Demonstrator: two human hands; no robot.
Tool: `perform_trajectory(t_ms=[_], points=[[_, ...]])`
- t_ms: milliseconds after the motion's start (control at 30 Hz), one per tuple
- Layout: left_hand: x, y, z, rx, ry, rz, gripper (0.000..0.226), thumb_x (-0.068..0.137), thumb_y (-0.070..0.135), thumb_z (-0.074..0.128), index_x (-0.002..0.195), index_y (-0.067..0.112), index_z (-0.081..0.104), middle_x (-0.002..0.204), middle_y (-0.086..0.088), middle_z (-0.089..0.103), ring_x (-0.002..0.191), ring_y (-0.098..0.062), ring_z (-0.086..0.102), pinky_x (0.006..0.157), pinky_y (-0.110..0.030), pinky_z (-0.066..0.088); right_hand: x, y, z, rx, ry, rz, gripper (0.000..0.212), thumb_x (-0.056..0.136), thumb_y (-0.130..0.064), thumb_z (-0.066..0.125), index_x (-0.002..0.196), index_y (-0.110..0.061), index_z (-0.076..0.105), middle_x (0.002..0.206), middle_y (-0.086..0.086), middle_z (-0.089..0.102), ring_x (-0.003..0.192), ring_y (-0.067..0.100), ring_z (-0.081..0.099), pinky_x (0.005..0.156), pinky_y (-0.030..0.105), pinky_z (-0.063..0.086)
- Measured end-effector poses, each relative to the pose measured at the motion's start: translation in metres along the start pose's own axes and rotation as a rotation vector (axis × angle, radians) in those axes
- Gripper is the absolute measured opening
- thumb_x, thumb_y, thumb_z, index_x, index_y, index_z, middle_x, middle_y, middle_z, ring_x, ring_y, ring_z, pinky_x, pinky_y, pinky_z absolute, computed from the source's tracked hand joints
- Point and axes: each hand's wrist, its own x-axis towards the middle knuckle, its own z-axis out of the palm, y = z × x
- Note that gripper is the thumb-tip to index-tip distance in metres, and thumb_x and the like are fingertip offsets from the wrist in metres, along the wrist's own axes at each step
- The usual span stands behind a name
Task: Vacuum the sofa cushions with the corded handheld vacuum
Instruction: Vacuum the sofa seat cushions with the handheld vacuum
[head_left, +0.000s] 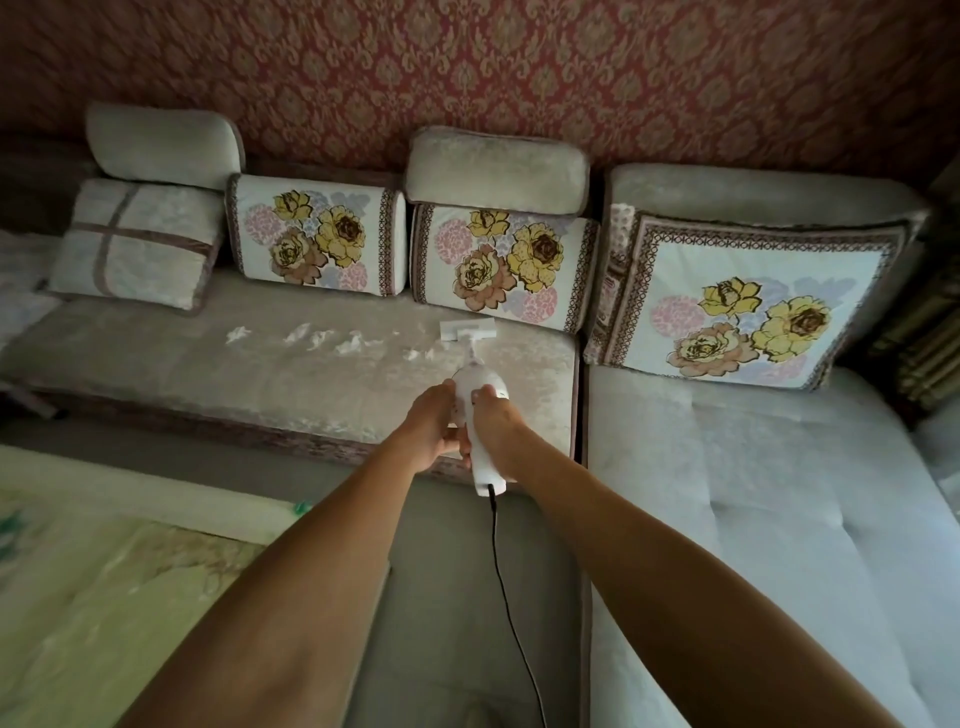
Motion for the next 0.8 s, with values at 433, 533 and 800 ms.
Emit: perform_trajectory(t_ms=[433, 533, 800], points=[[-0.081, -0.038, -0.046, 0.049, -0.058, 0.021, 0.032, 0.106, 0.033, 0.037, 0.108, 0.009, 0.059, 0.089, -0.011, 0.058, 0.073, -0.027, 0.059, 0.058, -0.034, 0.053, -0.082, 0.040, 0.040, 0.076, 0.012, 0.172, 0.044, 0.102, -0.041, 0.033, 0.098, -0.003, 0.056, 0.057, 0.011, 0.051, 0.036, 0.021, 0.046, 0.040, 0.020, 0.042], [-0.102, -0.049, -0.058, 0.027, -0.033, 0.022, 0.029, 0.105, 0.032, 0.040, 0.098, 0.013, 0.060, 0.089, -0.011, 0.060, 0.073, -0.028, 0.059, 0.054, -0.034, 0.052, -0.096, 0.053, 0.053, 0.031, 0.001, 0.155, 0.045, 0.101, -0.041, 0.034, 0.096, -0.003, 0.057, 0.057, 0.011, 0.051, 0.039, 0.022, 0.046, 0.042, 0.024, 0.041], [-0.137, -0.074, -0.098, -0.043, -0.018, 0.004, 0.030, 0.104, 0.033, 0.043, 0.098, 0.010, 0.060, 0.085, -0.013, 0.059, 0.071, -0.027, 0.057, 0.054, -0.032, 0.053, -0.130, 0.080, 0.092, -0.058, -0.068, -0.009, 0.029, 0.103, -0.040, 0.032, 0.099, -0.016, 0.049, 0.077, 0.000, 0.047, 0.061, 0.015, 0.045, 0.057, 0.030, 0.040]])
